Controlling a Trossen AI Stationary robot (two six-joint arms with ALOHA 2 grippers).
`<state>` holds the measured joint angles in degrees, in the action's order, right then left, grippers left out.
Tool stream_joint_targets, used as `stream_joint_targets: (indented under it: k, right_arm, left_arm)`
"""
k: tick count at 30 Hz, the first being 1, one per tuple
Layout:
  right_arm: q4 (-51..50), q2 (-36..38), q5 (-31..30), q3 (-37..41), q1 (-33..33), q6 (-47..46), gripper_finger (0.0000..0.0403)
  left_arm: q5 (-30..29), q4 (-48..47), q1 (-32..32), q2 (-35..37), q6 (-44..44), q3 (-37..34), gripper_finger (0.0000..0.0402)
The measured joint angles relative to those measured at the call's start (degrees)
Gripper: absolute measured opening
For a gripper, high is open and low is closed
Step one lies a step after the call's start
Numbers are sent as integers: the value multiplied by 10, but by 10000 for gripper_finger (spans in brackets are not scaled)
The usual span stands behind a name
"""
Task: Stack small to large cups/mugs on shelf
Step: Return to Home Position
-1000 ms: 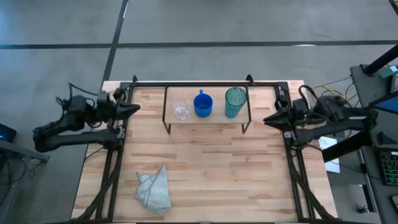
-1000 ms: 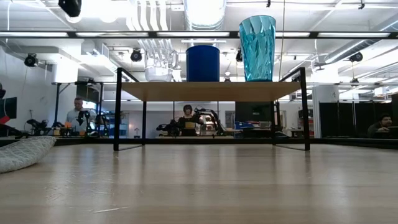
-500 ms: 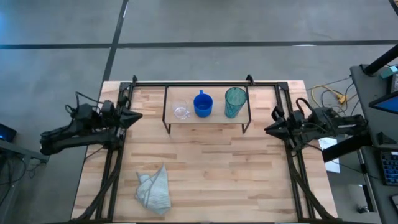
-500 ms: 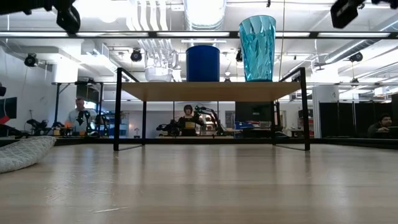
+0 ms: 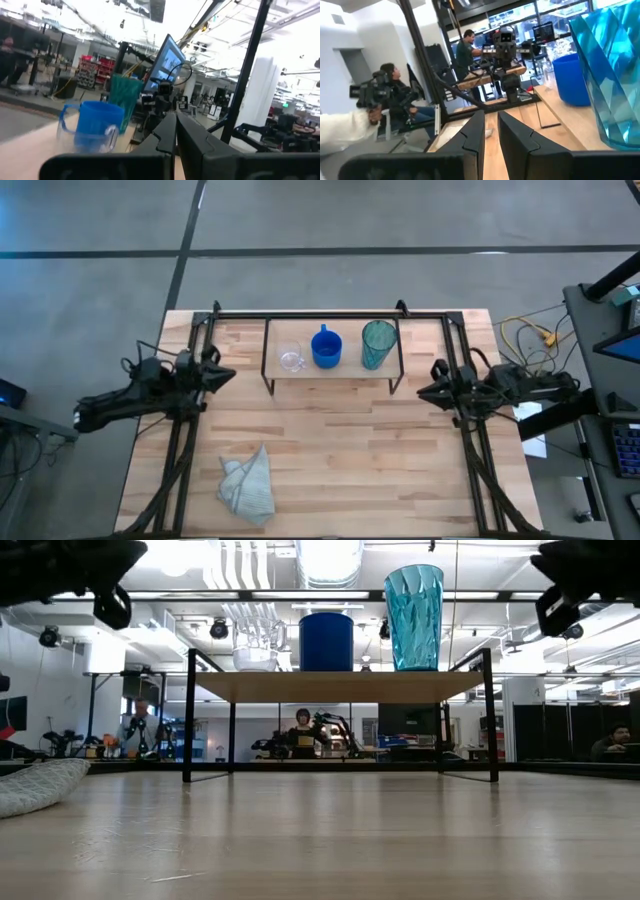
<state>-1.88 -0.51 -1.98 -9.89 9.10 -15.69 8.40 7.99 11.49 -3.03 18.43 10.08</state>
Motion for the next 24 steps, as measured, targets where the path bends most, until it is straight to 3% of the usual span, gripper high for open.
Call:
stream_joint_targets:
  k: [11,16,24]
  right_arm:
    - [109,0,-11,70,0,5,48]
    - [126,-3,-20,95,0,-15,48]
    - [124,-4,-84,94,0,-10,48]
  left_arm:
    - [-14,99,0,11,30,-95,0]
    - [-14,98,0,-1,41,-96,0]
    - [-15,66,0,-3,38,-96,0]
